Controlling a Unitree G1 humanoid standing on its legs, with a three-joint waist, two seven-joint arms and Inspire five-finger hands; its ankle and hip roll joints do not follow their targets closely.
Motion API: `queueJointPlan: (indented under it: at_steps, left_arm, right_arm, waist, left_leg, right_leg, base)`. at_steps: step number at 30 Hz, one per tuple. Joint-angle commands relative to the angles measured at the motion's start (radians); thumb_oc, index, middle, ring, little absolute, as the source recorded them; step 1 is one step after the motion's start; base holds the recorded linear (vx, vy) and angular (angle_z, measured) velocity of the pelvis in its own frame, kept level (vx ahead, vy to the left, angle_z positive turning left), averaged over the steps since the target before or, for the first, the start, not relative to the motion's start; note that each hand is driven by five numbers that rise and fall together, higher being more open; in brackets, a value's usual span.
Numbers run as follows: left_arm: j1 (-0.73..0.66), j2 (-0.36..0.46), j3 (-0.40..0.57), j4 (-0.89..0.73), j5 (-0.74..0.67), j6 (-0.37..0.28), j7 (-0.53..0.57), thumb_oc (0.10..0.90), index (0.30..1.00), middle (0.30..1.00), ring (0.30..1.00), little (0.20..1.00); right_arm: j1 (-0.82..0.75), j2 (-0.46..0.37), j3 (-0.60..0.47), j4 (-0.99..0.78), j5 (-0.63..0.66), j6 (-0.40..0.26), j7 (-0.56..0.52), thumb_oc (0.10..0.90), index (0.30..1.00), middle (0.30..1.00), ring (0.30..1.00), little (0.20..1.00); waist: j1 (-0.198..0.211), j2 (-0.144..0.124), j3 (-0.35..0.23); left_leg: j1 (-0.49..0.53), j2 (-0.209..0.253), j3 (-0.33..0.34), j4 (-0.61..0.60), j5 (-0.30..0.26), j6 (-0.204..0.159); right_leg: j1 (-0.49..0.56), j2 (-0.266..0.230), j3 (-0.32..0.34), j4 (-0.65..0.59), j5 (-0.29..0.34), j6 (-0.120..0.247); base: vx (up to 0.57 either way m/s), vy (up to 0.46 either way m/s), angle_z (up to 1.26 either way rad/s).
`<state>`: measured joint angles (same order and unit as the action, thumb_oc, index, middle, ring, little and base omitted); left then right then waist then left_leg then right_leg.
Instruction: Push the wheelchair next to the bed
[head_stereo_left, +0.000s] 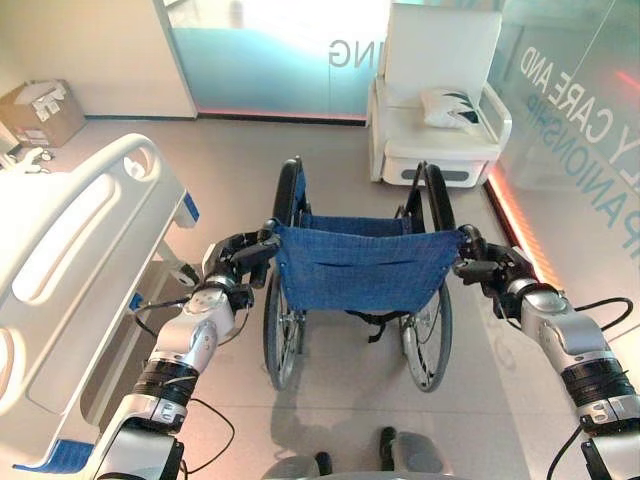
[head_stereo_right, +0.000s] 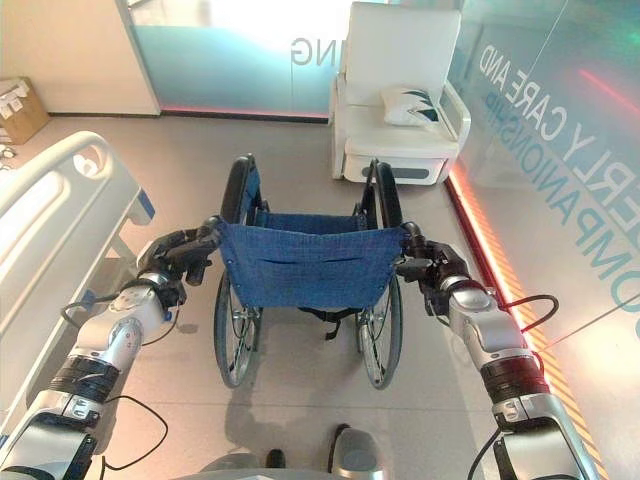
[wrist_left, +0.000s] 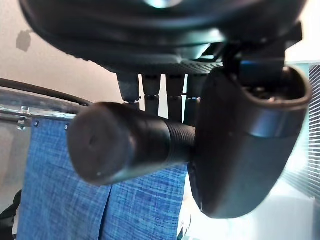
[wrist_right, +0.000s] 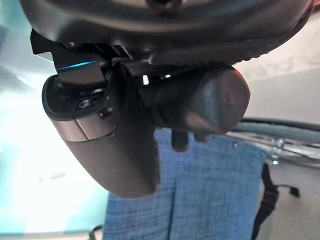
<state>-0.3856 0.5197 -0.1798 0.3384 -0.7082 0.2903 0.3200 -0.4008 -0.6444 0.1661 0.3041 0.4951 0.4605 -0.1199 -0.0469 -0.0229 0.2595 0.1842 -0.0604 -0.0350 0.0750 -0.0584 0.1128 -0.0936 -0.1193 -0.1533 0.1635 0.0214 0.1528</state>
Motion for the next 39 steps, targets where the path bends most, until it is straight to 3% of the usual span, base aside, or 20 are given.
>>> queueJointPlan:
  at_steps: [1,5,9,10,11,12,14,15,16,18,19,20,23,28,31,34,37,39]
  left_arm:
    - [-0.065,-0.114,-0.135,-0.05,-0.077,-0.035,-0.097,0.4,0.3,0.3,0.3,0.3]
    - [-0.037,-0.133,-0.134,-0.035,-0.056,-0.05,-0.098,0.4,0.3,0.3,0.3,0.3]
    - [0.0,-0.144,-0.125,-0.047,-0.071,-0.056,-0.085,0.4,0.3,0.3,0.3,0.3]
    - [0.007,-0.144,-0.122,-0.048,-0.068,-0.057,-0.083,0.4,0.3,0.3,0.3,0.3]
    - [0.013,-0.145,-0.117,-0.046,-0.067,-0.058,-0.083,0.4,0.3,0.3,0.3,0.3]
    - [0.013,-0.145,-0.117,-0.046,-0.067,-0.058,-0.083,0.4,0.3,0.3,0.3,0.3]
    - [0.022,-0.146,-0.113,-0.052,-0.074,-0.063,-0.071,0.4,0.3,0.3,0.3,0.3]
    - [0.028,-0.147,-0.111,-0.058,-0.079,-0.067,-0.063,0.4,0.3,0.3,0.3,0.3]
    - [0.033,-0.144,-0.105,-0.067,-0.081,-0.067,-0.062,0.4,0.3,0.3,0.3,0.3]
    - [0.04,-0.137,-0.098,-0.088,-0.088,-0.064,-0.056,0.4,0.3,0.3,0.3,0.3]
    - [0.044,-0.133,-0.09,-0.101,-0.087,-0.061,-0.055,0.4,0.3,0.3,0.3,0.3]
    - [0.045,-0.131,-0.086,-0.104,-0.086,-0.061,-0.053,0.4,0.3,0.3,0.3,0.3]
    - [0.051,-0.105,-0.071,-0.111,-0.107,-0.073,-0.047,0.4,0.3,0.3,0.3,0.3]
    - [0.075,-0.069,-0.059,-0.125,-0.133,-0.09,-0.059,0.4,0.3,0.3,0.3,0.3]
    - [0.096,-0.055,-0.048,-0.137,-0.14,-0.09,-0.069,0.4,0.3,0.3,0.3,0.3]
    - [0.106,-0.055,-0.023,-0.117,-0.129,-0.096,-0.074,0.4,0.3,0.3,0.3,0.3]
    - [0.107,-0.055,-0.01,-0.109,-0.112,-0.096,-0.08,0.4,0.3,0.3,0.3,0.3]
    - [0.103,-0.062,-0.002,-0.098,-0.096,-0.095,-0.099,0.4,0.3,0.3,0.3,0.3]
  right_arm:
    - [-0.125,0.048,0.084,-0.033,0.086,-0.087,0.124,0.4,0.3,0.3,0.3,0.3]
    - [-0.126,0.034,0.075,-0.021,0.085,-0.08,0.138,0.4,0.3,0.3,0.3,0.3]
    - [-0.131,0.028,0.083,-0.018,0.083,-0.064,0.138,0.4,0.3,0.3,0.3,0.3]
    - [-0.131,0.029,0.085,-0.019,0.083,-0.063,0.14,0.4,0.3,0.3,0.3,0.3]
    - [-0.132,0.032,0.09,-0.019,0.081,-0.063,0.14,0.4,0.3,0.3,0.3,0.3]
    - [-0.132,0.032,0.09,-0.019,0.081,-0.063,0.14,0.4,0.3,0.3,0.3,0.3]
    - [-0.13,0.033,0.097,-0.024,0.079,-0.063,0.137,0.4,0.3,0.3,0.3,0.3]
    - [-0.124,0.032,0.1,-0.029,0.076,-0.065,0.135,0.4,0.3,0.3,0.3,0.3]
    - [-0.118,0.03,0.101,-0.035,0.073,-0.068,0.132,0.4,0.3,0.3,0.3,0.3]
    - [-0.114,0.028,0.101,-0.04,0.072,-0.073,0.127,0.4,0.3,0.3,0.3,0.3]
    - [-0.115,0.028,0.102,-0.042,0.076,-0.078,0.123,0.4,0.3,0.3,0.3,0.3]
    - [-0.117,0.029,0.102,-0.042,0.076,-0.079,0.121,0.4,0.3,0.3,0.3,0.3]
    - [-0.166,0.05,0.129,-0.034,0.069,-0.061,0.096,0.4,0.3,0.3,0.3,0.3]
    - [-0.199,0.048,0.165,-0.019,0.096,-0.058,0.051,0.4,0.3,0.3,0.3,0.3]
    - [-0.195,0.034,0.161,0.004,0.106,-0.075,0.067,0.4,0.3,0.3,0.3,0.3]
    - [-0.196,0.05,0.168,0.051,0.096,-0.105,0.102,0.4,0.3,0.3,0.3,0.3]
    - [-0.171,0.064,0.167,0.056,0.086,-0.142,0.124,0.4,0.3,0.3,0.3,0.3]
    - [-0.152,0.08,0.161,0.053,0.068,-0.182,0.136,0.4,0.3,0.3,0.3,0.3]
  waist:
    - [-0.025,-0.029,-0.028]
    - [-0.028,-0.033,-0.049]
    - [-0.026,-0.022,-0.087]
    - [-0.026,-0.02,-0.094]
    - [-0.028,-0.012,-0.106]
    - [-0.028,-0.012,-0.106]
    - [-0.029,-0.008,-0.118]
    - [-0.024,-0.019,-0.116]
    - [-0.01,-0.035,-0.102]
    - [0.006,-0.053,-0.087]
    - [0.022,-0.055,-0.069]
    - [0.027,-0.054,-0.063]
    - [0.066,-0.037,-0.028]
    - [0.153,0.004,-0.017]
    - [0.186,0.008,-0.022]
    - [0.209,-0.017,-0.047]
    - [0.231,-0.035,-0.068]
    - [0.243,-0.042,-0.083]
  left_leg:
    - [0.073,-0.102,0.054,0.054,-0.144,-0.016]
    - [0.093,-0.106,0.024,0.06,-0.172,-0.007]
    - [0.126,-0.081,0.002,0.072,-0.176,-0.037]
    - [0.134,-0.074,0.0,0.086,-0.168,-0.047]
    - [0.137,-0.058,0.0,0.12,-0.116,-0.07]
    - [0.137,-0.058,-0.001,0.12,-0.116,-0.07]
    - [0.112,-0.031,0.034,0.269,0.008,-0.12]
    - [0.056,-0.018,0.065,0.404,0.078,-0.148]
    - [-0.037,-0.004,0.105,0.589,0.096,-0.162]
    - [-0.16,0.038,0.152,0.729,0.116,-0.173]
    - [-0.234,0.065,0.17,0.754,0.099,-0.165]
    - [-0.252,0.069,0.174,0.74,0.097,-0.162]
    - [-0.3,0.069,0.197,0.519,0.113,-0.15]
    - [-0.435,0.033,0.219,0.138,0.29,-0.188]
    - [-0.456,0.025,0.222,0.07,0.334,-0.195]
    - [-0.412,0.003,0.256,0.076,0.21,-0.136]
    - [-0.392,-0.01,0.265,0.095,0.146,-0.089]
    - [-0.352,-0.021,0.265,0.076,0.119,-0.054]
  right_leg:
    - [-0.113,0.002,-0.045,-0.094,0.242,0.029]
    - [-0.105,0.018,-0.032,-0.058,0.221,0.008]
    - [-0.071,0.037,-0.044,-0.017,0.142,-0.035]
    - [-0.063,0.041,-0.051,-0.01,0.126,-0.045]
    - [-0.046,0.056,-0.062,-0.006,0.098,-0.065]
    - [-0.046,0.056,-0.063,-0.006,0.098,-0.065]
    - [-0.006,0.073,-0.086,-0.009,0.053,-0.104]
    - [0.031,0.07,-0.095,-0.018,0.035,-0.125]
    - [0.074,0.058,-0.105,-0.022,0.016,-0.143]
    - [0.108,0.042,-0.121,-0.019,-0.006,-0.16]
    - [0.134,0.04,-0.122,-0.015,-0.019,-0.164]
    - [0.141,0.041,-0.12,-0.013,-0.023,-0.163]
    - [0.192,0.065,-0.088,-0.013,-0.045,-0.15]
    - [0.298,0.152,-0.051,-0.045,-0.079,-0.155]
    - [0.359,0.177,-0.031,-0.071,-0.108,-0.167]
    - [0.398,0.147,-0.049,-0.075,-0.148,-0.151]
    - [0.43,0.111,-0.074,-0.053,-0.183,-0.127]
    - [0.413,0.055,-0.127,0.064,-0.154,-0.078]
  base:
    - [0.25,-0.108,0.43]
    - [0.25,-0.138,0.46]
    - [0.31,-0.222,0.51]
    - [0.24,-0.201,0.27]
    - [0.21,-0.178,0.26]
    - [0.28,-0.255,0.31]
    - [0.24,-0.254,0.2]
    - [0.23,-0.27,0.34]
    - [0.24,-0.283,0.31]
    - [0.18,-0.209,-0.03]
    - [0.16,-0.132,-0.31]
    - [0.21,-0.066,-0.4]
    - [0.28,0.026,-0.24]
    - [0.37,0.048,-0.22]
    - [0.35,0.052,-0.31]
    - [0.31,0.116,-0.48]
    - [0.26,0.139,-0.24]
    - [0.22,0.172,-0.05]
